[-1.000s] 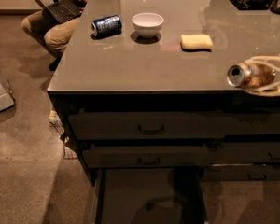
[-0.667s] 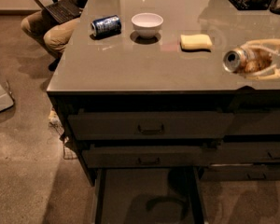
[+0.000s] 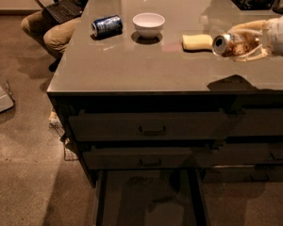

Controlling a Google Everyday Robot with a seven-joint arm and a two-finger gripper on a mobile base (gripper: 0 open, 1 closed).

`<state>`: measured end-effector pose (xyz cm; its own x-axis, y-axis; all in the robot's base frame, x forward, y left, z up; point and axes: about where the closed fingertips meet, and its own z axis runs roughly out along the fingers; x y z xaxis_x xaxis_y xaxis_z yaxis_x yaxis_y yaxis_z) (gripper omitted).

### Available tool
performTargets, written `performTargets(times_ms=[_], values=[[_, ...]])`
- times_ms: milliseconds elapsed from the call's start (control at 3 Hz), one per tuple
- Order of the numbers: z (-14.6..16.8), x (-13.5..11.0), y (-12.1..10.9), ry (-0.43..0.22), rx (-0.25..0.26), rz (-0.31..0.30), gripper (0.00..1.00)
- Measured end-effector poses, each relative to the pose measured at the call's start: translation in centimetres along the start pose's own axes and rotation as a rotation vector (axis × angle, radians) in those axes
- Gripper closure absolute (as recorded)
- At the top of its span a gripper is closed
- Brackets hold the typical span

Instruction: Pick orange can from bottom drawer and place on counter

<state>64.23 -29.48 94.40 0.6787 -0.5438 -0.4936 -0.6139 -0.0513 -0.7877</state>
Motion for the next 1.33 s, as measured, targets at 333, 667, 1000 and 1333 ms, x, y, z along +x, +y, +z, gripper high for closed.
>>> performTargets(times_ms=[333,667,1000,1333], values=[[2.4,1.0,-0.8,0.016,-0.045,0.025,1.00],[5.0,1.6,-1.2,0.021,-0.094,0.046,1.00],[7.5,1.8,-1.4,-0.008,-0.115,0.086,1.00],[8.6,1.7,-1.4,-0.036,-0.118,0.113,1.00]])
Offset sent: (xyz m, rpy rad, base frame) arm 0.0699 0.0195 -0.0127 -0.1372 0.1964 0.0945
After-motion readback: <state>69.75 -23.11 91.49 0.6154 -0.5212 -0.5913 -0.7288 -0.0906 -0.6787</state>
